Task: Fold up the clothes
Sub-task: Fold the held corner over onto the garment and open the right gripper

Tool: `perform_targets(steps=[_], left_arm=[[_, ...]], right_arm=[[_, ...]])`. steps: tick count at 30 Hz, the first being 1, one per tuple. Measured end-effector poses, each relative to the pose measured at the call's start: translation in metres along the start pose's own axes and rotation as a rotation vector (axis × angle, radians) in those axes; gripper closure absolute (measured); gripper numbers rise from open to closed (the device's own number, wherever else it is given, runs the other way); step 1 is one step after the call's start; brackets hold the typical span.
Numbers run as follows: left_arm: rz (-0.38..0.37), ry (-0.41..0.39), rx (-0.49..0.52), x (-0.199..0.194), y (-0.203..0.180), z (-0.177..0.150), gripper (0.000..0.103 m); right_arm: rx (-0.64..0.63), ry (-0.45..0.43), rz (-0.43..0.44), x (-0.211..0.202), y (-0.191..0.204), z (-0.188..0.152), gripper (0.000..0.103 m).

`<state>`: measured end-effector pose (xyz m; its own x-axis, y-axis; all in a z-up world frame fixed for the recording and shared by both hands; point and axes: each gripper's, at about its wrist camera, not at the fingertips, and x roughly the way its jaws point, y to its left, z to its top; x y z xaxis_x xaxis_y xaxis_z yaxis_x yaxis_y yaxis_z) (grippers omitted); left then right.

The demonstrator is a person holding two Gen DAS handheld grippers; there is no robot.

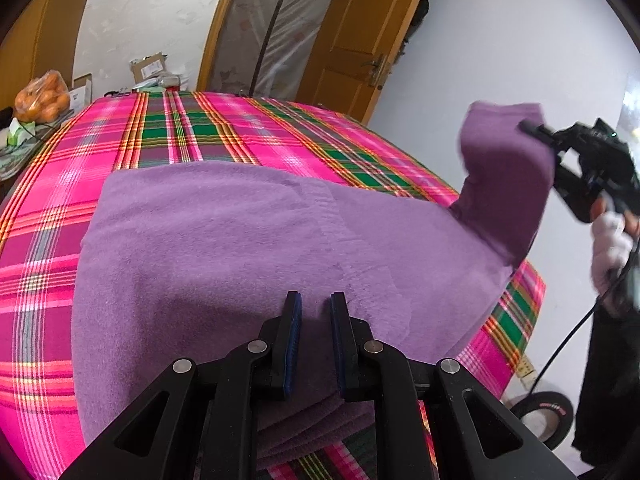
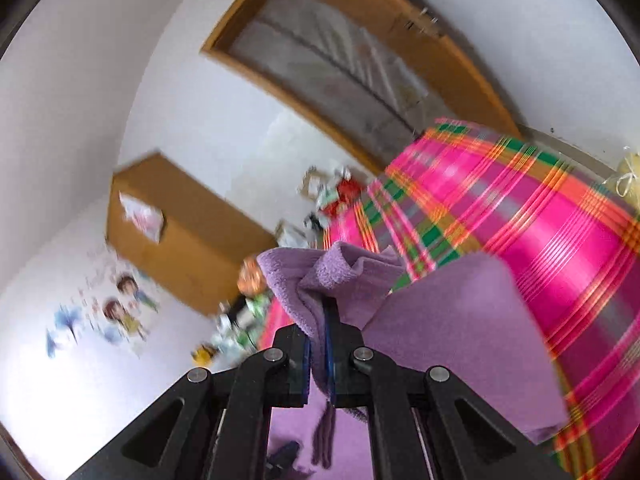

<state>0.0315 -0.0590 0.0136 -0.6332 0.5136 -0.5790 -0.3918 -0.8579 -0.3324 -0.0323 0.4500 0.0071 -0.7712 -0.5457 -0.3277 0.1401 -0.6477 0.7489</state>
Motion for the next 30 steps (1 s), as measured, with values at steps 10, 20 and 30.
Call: perform_targets(steps=[10, 20, 30], left_arm=[[-0.055, -0.041, -0.034, -0.014, 0.009, -0.001, 0.088], [-0.077, -0.049, -0.032, -0.019, 0.01, -0.003, 0.088], [-0.095, -0.054, -0.02, -0.024, 0.0, 0.005, 0.088]], right_arm=[[-0.327, 0.316, -0.186, 0.085, 0.017, -0.105, 0.093], [-0.445, 0.391, -0.114, 0.069, 0.027, -0.133, 0.067], [-0.472, 0.208, -0.164, 0.03, 0.021, -0.115, 0.067]])
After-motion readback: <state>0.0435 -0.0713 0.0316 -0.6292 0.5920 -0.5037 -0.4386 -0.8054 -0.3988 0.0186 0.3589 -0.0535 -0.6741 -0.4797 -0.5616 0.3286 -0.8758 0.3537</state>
